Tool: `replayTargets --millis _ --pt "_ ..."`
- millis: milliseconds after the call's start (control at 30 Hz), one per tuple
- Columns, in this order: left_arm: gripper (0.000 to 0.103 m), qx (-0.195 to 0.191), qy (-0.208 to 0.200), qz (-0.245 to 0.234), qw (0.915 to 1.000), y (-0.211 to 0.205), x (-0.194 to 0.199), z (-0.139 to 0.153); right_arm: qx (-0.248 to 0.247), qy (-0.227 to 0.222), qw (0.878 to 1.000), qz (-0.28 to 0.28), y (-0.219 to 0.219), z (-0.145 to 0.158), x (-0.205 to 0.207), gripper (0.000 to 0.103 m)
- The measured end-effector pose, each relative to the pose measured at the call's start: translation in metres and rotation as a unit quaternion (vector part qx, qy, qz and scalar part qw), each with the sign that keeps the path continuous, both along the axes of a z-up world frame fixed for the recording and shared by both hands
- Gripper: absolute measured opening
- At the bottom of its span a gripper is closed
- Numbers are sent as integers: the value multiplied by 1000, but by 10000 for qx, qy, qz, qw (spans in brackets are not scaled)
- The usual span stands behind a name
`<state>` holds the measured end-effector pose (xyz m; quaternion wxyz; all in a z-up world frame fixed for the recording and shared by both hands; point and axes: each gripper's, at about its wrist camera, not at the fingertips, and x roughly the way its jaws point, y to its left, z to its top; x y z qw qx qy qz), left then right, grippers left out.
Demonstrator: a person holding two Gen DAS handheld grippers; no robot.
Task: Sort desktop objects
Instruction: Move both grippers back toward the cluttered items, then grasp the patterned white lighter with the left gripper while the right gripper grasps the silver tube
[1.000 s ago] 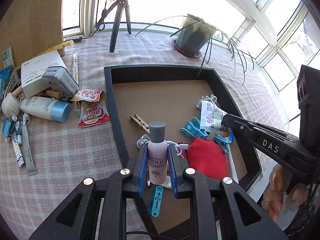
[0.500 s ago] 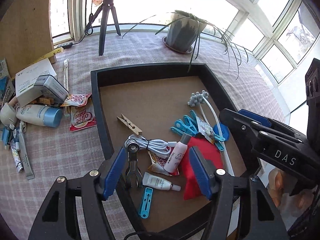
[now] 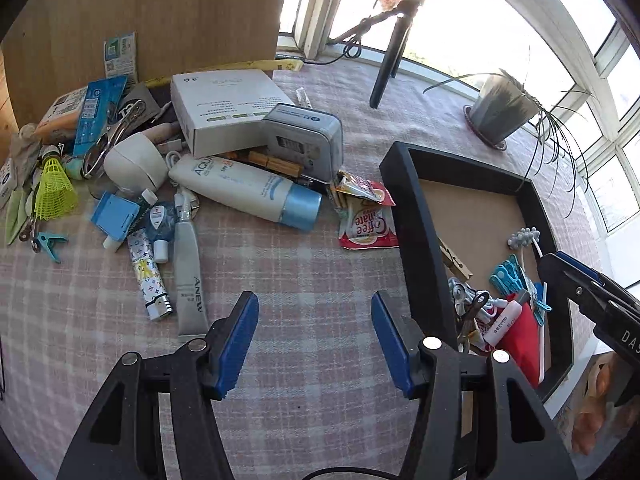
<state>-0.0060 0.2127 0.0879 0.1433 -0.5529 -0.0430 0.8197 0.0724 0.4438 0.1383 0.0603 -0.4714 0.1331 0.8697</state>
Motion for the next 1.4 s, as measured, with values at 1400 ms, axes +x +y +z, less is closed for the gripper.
replayTargets --millis 1400 --pt "20 -51 -473 994 9939 -129 -35 -73 -537 -1177 9807 1469 -200 -101 -146 44"
